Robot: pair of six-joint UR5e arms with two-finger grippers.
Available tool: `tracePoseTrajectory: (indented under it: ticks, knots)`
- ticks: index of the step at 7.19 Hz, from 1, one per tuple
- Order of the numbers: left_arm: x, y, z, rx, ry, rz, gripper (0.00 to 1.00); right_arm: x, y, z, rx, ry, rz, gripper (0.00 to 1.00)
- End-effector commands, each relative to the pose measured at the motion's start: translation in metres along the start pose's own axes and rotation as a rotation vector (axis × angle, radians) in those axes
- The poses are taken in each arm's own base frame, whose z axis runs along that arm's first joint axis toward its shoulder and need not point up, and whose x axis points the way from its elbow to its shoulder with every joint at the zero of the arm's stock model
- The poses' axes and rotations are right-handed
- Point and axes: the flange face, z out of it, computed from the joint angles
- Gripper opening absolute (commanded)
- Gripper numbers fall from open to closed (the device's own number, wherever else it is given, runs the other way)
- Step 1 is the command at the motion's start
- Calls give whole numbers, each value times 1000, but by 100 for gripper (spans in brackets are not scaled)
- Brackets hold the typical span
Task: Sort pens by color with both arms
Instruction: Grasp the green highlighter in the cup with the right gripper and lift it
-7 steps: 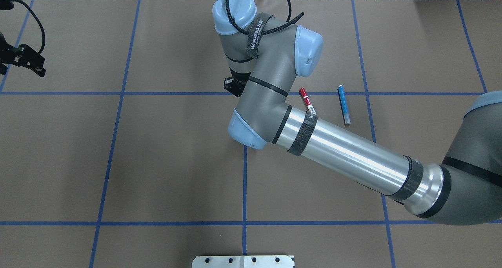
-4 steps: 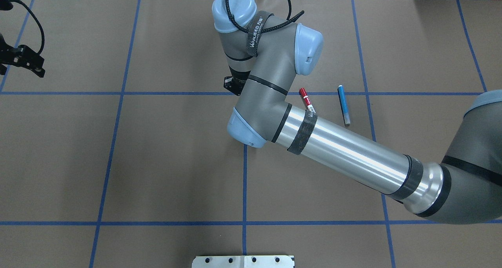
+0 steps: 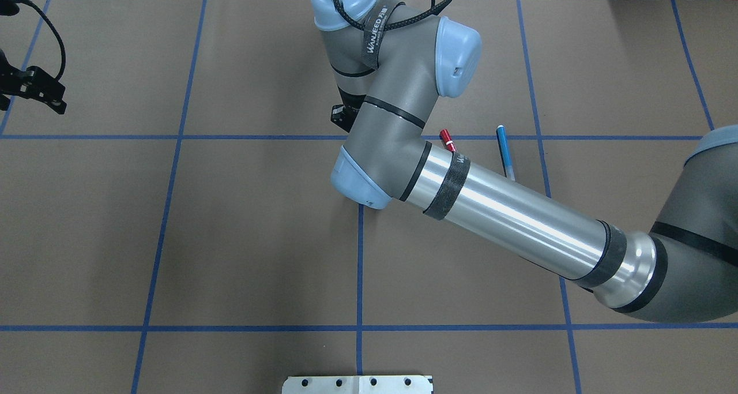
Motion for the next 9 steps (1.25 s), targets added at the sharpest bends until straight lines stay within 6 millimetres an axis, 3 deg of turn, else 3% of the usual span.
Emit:
tracePoseTrajectory:
  ticks: [1,3,4,5,6,7,9]
  knots:
    - [6,0,-4,-4,14,4,99,19,-6,-37,-17,7,44,24]
    - [21,-7,-14,-2,49,5,99,30,-22,-88,-2,-24,86,23]
    - [32,-13,-21,9,60,-7,99,42,-36,-102,10,-27,109,23]
    - [59,-30,-37,32,84,-70,99,65,-50,-93,-11,23,91,24]
    - [113,-44,-52,46,128,-136,99,96,-67,-75,-46,83,65,24]
    - [168,-36,-46,27,166,-181,99,121,-77,-52,-124,120,43,24]
    - [237,-12,-33,54,292,-242,99,166,-110,-42,-270,115,107,24]
